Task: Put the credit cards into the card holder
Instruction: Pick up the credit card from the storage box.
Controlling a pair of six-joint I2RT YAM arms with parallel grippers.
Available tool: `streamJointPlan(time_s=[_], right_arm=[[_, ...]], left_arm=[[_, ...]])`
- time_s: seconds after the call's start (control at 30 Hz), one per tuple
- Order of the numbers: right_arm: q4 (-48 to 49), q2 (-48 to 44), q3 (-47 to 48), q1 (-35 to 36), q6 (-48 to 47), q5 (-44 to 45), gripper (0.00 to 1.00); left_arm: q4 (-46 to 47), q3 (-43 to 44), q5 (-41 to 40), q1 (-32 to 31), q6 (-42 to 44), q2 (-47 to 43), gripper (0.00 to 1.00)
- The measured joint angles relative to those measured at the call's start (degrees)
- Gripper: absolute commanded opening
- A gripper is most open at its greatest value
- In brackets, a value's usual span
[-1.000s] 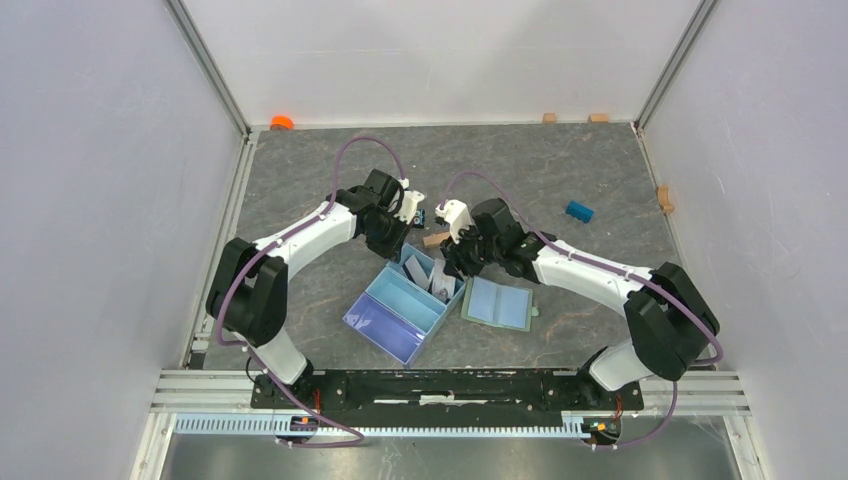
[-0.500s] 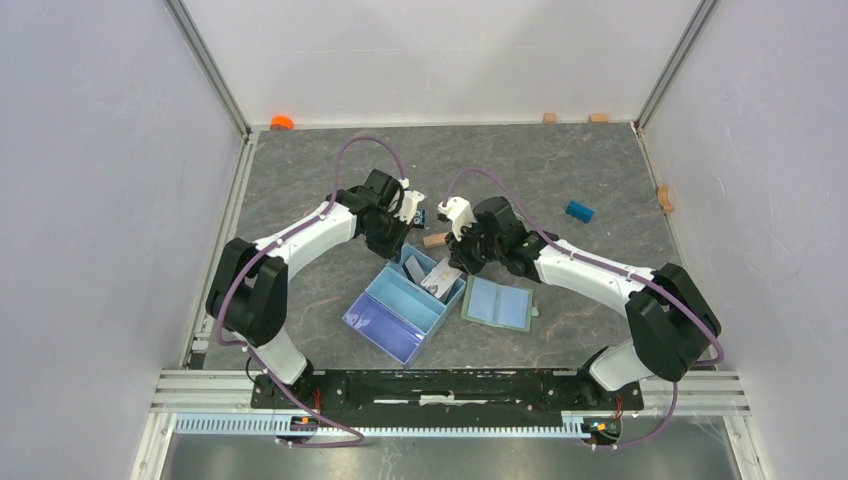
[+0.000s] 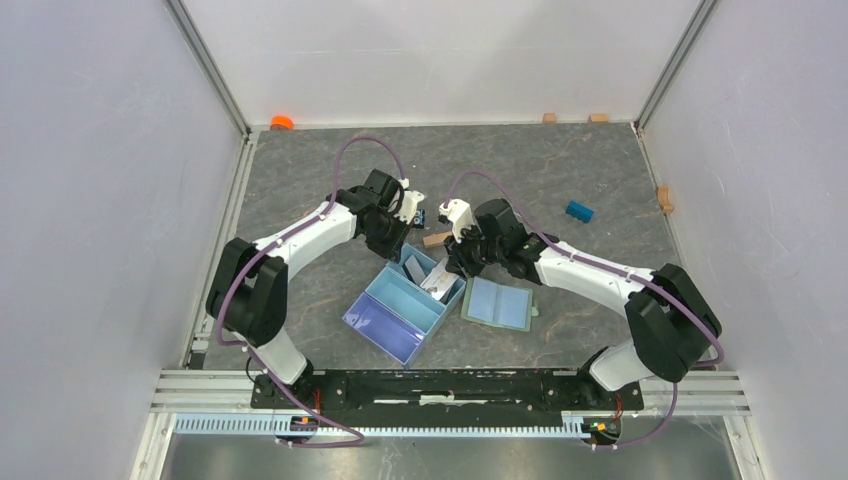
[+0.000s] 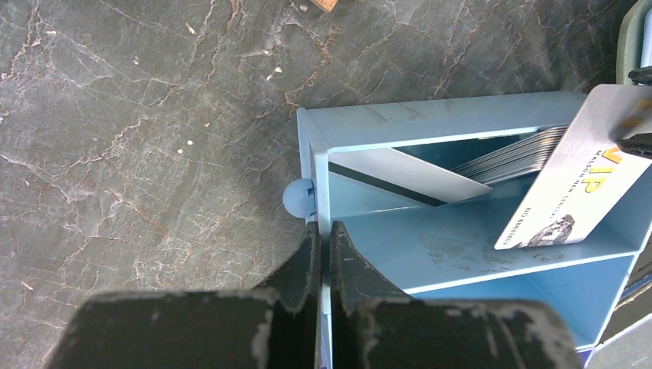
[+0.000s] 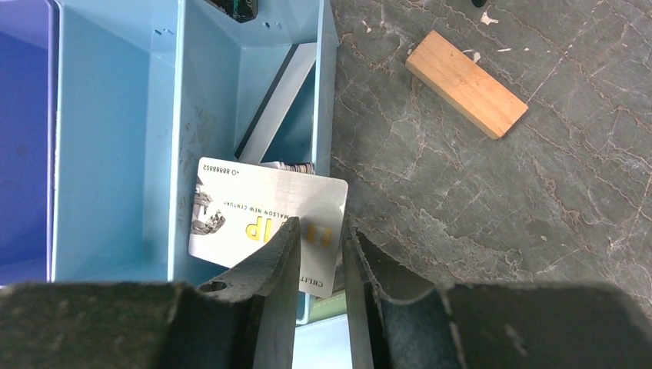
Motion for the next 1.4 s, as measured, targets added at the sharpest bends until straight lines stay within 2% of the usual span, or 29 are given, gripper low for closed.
streamJointPlan(time_s=[0.27,0.57,0.8,1.27,1.37,1.4], right_arm=[[0.17,0.42,0.00,-0.04,1.64,-0.04,0.20],[1.62,1.77,0.00,-1.53,3.87,-1.25,0.17],[0.00,4.85,-0.07,-2.75,3.89,-1.51,0.32],[-0.26,5.09,-1.84,-3.74,3.63,-3.02,0.35],[0.28,5.07,-1.84,-3.93,3.65,-2.99,0.38],[0.50,5.07,-1.84,-4.04,3.74,-2.99,0.43]], left_arm=[[0.00,0.00,0.00,0.00,0.00,0.00,0.02],[0.00,0.00,0.00,0.00,0.00,0.00,0.02],[0.00,0.00,-0.04,0.00,0.00,0.00,0.02],[0.00,0.02,-0.39,-0.02,0.00,0.00,0.02],[0.00,0.02,-0.55,0.00,0.00,0.00,0.02],[-0.02,0.02,-0.72,0.00,0.00,0.00,0.02]])
